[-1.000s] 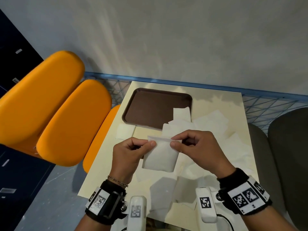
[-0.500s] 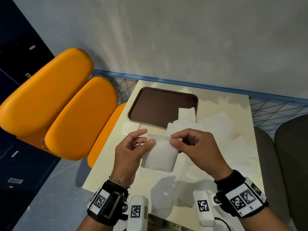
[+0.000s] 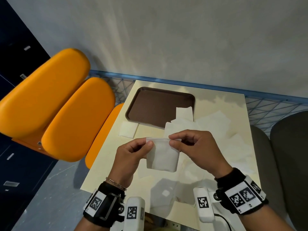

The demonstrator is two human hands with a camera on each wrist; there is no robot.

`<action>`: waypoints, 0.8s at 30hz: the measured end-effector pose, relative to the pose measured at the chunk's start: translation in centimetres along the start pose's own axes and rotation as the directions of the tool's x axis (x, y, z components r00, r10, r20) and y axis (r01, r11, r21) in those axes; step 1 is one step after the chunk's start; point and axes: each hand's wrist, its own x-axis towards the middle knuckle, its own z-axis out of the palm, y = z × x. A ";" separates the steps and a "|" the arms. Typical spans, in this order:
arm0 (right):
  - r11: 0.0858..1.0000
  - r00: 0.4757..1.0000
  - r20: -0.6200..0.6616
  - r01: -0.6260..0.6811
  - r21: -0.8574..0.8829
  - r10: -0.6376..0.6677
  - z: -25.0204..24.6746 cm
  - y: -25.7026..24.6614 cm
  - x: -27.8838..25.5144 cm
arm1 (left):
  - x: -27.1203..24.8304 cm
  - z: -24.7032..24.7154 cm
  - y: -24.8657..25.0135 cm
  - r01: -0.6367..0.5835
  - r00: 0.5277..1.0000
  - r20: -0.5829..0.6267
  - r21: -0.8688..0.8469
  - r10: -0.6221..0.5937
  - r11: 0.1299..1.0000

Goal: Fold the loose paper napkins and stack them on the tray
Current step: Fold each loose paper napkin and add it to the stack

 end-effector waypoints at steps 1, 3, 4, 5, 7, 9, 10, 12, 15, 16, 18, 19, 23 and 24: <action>1.000 1.000 -0.001 0.010 -0.018 -0.010 0.0 0.0 0.1 | 0.0 -0.1 0.1 -0.004 1.000 0.010 0.000 0.004 1.000; 0.998 1.000 0.001 0.026 -0.049 -0.026 0.2 -0.1 0.2 | 0.0 -0.2 0.3 -0.019 0.999 0.025 0.008 0.019 1.000; 0.998 0.999 0.001 0.032 -0.058 -0.032 0.2 -0.1 0.3 | 0.0 -0.3 0.4 -0.029 0.999 0.027 0.015 0.029 0.999; 0.997 0.999 0.001 0.036 -0.066 -0.036 0.3 -0.2 0.4 | 0.0 -0.4 0.5 -0.039 0.999 0.024 0.027 0.038 0.999; 0.996 0.999 0.000 0.041 -0.079 -0.042 0.4 -0.3 0.6 | 0.1 -0.6 0.5 -0.056 0.998 0.008 0.068 0.055 0.996; 0.996 0.999 0.000 0.038 -0.086 -0.038 0.6 -0.4 0.8 | 0.2 -0.9 0.4 -0.060 0.998 -0.011 0.105 0.062 0.993; 0.995 0.999 0.003 0.036 -0.091 -0.036 0.6 -0.4 1.0 | 0.2 -1.0 0.4 -0.061 0.998 -0.017 0.117 0.063 0.991; 0.994 0.999 0.006 0.038 -0.104 -0.038 0.8 -0.4 1.2 | 0.2 -1.2 0.3 -0.070 0.997 -0.018 0.134 0.073 0.989; 0.991 0.999 0.015 0.034 -0.126 -0.032 0.9 -0.4 1.5 | 0.2 -1.5 0.2 -0.085 0.996 0.003 0.147 0.086 0.985; 0.991 0.999 0.018 0.030 -0.127 -0.028 1.0 -0.4 1.6 | 0.2 -1.5 0.3 -0.084 0.996 0.012 0.148 0.083 0.985; 0.991 0.999 0.027 0.032 -0.131 -0.029 0.9 -0.5 1.7 | 0.3 -1.5 0.3 -0.077 0.997 0.036 0.132 0.073 0.988; 0.990 0.999 0.030 0.040 -0.135 -0.036 0.9 -0.6 1.7 | 0.3 -1.5 0.4 -0.074 0.997 0.048 0.124 0.068 0.990; 0.992 0.998 0.031 0.053 -0.115 -0.050 0.7 -0.6 1.9 | 0.2 -1.3 0.8 -0.081 0.995 0.074 0.139 0.071 0.987; 0.992 0.998 0.032 0.053 -0.114 -0.049 0.7 -0.6 1.9 | 0.2 -1.2 0.9 -0.080 0.995 0.073 0.136 0.070 0.988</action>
